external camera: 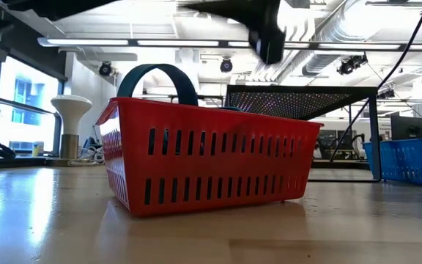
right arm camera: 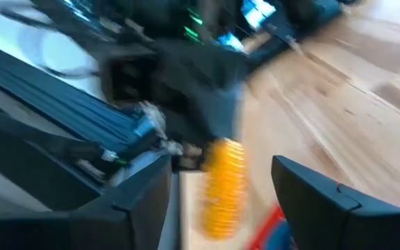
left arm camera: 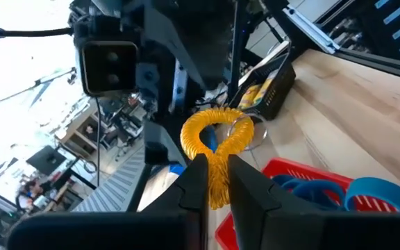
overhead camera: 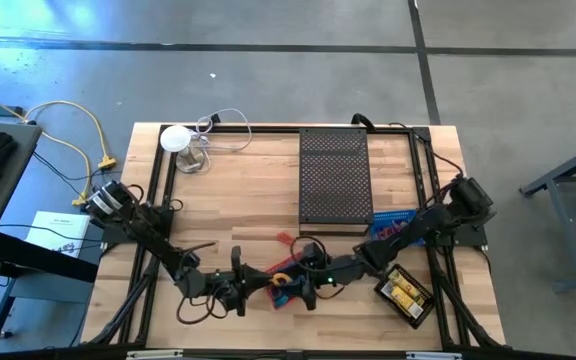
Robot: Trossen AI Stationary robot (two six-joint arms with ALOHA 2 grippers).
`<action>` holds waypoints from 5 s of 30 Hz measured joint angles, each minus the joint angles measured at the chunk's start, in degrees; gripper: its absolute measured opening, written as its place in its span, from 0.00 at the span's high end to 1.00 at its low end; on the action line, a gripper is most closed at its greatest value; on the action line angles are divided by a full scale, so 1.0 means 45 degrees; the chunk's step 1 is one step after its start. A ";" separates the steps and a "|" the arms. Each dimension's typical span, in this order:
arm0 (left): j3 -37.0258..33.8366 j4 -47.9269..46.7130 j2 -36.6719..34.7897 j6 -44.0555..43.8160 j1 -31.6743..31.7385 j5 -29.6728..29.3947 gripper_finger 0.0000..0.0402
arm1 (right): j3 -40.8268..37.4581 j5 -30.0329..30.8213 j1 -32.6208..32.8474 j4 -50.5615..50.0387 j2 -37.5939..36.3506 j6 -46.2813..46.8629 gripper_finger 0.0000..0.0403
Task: Pick & Place Office Desk Supplies
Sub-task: Put the yellow spring keychain into the blue basket, then put the red basket on the shelf
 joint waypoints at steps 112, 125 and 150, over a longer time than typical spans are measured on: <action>-0.0015 -0.5351 -0.0748 -0.8795 0.0419 0.3465 0.57 | -0.1461 1.0790 0.5502 -1.3226 -0.4960 0.7483 0.47; -0.0010 -0.9446 -0.2016 -1.0151 0.0398 0.5254 0.57 | -0.1461 1.0104 0.5488 -1.2311 -0.4960 0.6046 0.47; 0.4266 -1.5770 -0.1313 -0.8044 0.1656 0.7753 0.57 | -0.1467 1.0096 0.5488 -1.2221 -0.4803 0.6109 0.47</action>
